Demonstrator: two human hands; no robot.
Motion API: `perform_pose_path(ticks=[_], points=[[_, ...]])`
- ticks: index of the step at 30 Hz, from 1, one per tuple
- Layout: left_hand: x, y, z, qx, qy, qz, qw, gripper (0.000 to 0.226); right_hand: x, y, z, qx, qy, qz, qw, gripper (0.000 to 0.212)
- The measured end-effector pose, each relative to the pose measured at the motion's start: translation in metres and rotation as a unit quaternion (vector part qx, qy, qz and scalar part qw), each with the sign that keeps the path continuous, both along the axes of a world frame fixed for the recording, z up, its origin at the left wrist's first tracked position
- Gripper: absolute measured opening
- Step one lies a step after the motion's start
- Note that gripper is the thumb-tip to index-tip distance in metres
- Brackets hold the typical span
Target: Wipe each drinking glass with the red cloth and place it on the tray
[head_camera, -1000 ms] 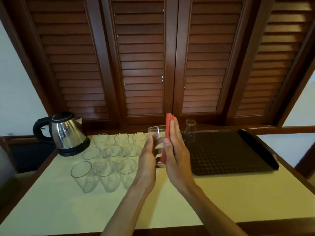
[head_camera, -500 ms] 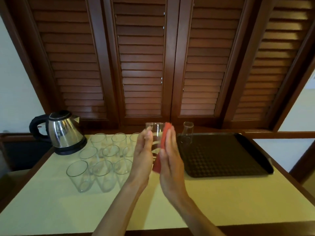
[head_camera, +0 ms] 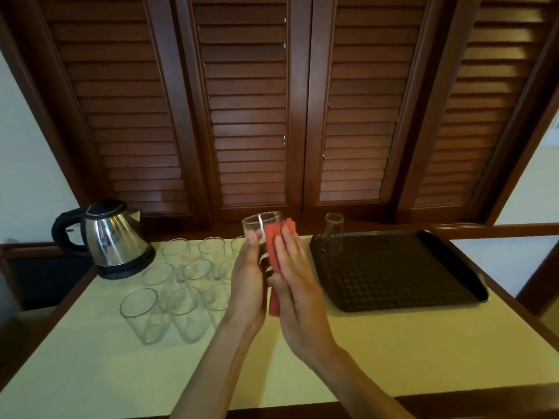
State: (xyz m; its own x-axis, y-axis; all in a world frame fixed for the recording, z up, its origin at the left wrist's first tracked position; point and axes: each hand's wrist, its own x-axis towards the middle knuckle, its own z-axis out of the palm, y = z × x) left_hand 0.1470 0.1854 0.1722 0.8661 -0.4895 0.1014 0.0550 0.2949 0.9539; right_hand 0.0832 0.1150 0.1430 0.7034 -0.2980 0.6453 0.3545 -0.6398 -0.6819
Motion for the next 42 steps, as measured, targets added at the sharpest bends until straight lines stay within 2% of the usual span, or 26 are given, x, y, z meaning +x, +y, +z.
perform_pose_path(ticks=[2,4,6,8,9,13,15,17,20,22,25,27,31,34,38,40,42], points=[[0.003,0.001,0.001,-0.007,-0.001,-0.001,1.0,0.057,-0.001,-0.003,-0.002,0.058,0.005,0.022,0.998,0.051],[-0.005,0.0,-0.007,0.009,-0.004,-0.021,1.0,0.056,0.008,-0.013,0.011,0.094,0.013,-0.015,0.995,0.051],[-0.007,-0.001,-0.011,0.004,0.015,-0.03,0.999,0.054,0.009,-0.01,0.02,0.021,0.006,-0.048,0.999,0.05],[0.002,-0.001,-0.01,-0.019,0.029,-0.014,0.999,0.054,0.005,-0.001,0.005,-0.05,-0.007,-0.024,0.998,0.05],[0.007,-0.001,-0.008,-0.032,0.03,-0.006,0.999,0.053,0.001,0.002,-0.003,-0.049,-0.01,-0.007,0.999,0.051],[0.002,-0.005,-0.01,-0.002,0.052,-0.011,0.999,0.048,0.012,-0.016,0.01,0.094,-0.01,-0.04,0.995,0.053],[-0.001,-0.006,-0.005,-0.006,0.071,-0.037,0.997,0.054,0.012,-0.011,0.013,0.047,-0.024,-0.049,0.997,0.053],[0.004,-0.005,0.006,-0.008,0.055,-0.043,0.998,0.058,0.004,-0.003,-0.005,0.002,-0.022,-0.01,1.0,0.052],[0.007,-0.004,0.009,0.02,0.02,-0.039,0.999,0.058,0.001,-0.007,-0.009,0.072,-0.005,0.017,0.997,0.056],[-0.001,-0.008,0.002,0.056,0.019,-0.056,0.997,0.063,0.01,-0.02,0.006,0.118,-0.012,-0.017,0.993,0.063],[-0.003,-0.012,0.003,0.022,0.018,-0.012,1.0,0.058,0.01,-0.018,0.003,0.044,-0.015,-0.033,0.998,0.055],[0.005,-0.012,0.009,-0.02,0.039,0.038,0.998,0.059,0.003,-0.011,-0.017,0.03,-0.003,0.005,1.0,0.053],[0.0,-0.011,0.002,0.028,0.01,0.0,1.0,0.06,0.006,-0.024,-0.007,0.158,-0.007,0.003,0.987,0.054],[-0.002,-0.008,-0.006,0.054,-0.005,-0.042,0.998,0.073,0.003,-0.02,0.009,0.166,-0.03,0.002,0.986,0.053],[0.003,-0.004,0.002,-0.01,0.0,-0.011,1.0,0.054,-0.012,-0.004,-0.004,0.083,-0.037,0.003,0.996,0.051],[-0.008,-0.003,0.0,-0.018,-0.015,-0.01,1.0,0.047,-0.005,-0.016,0.004,0.12,-0.029,0.006,0.992,0.052],[-0.018,-0.006,-0.007,0.014,-0.017,-0.007,1.0,0.039,0.001,-0.023,0.013,0.15,-0.03,0.001,0.988,0.054]])
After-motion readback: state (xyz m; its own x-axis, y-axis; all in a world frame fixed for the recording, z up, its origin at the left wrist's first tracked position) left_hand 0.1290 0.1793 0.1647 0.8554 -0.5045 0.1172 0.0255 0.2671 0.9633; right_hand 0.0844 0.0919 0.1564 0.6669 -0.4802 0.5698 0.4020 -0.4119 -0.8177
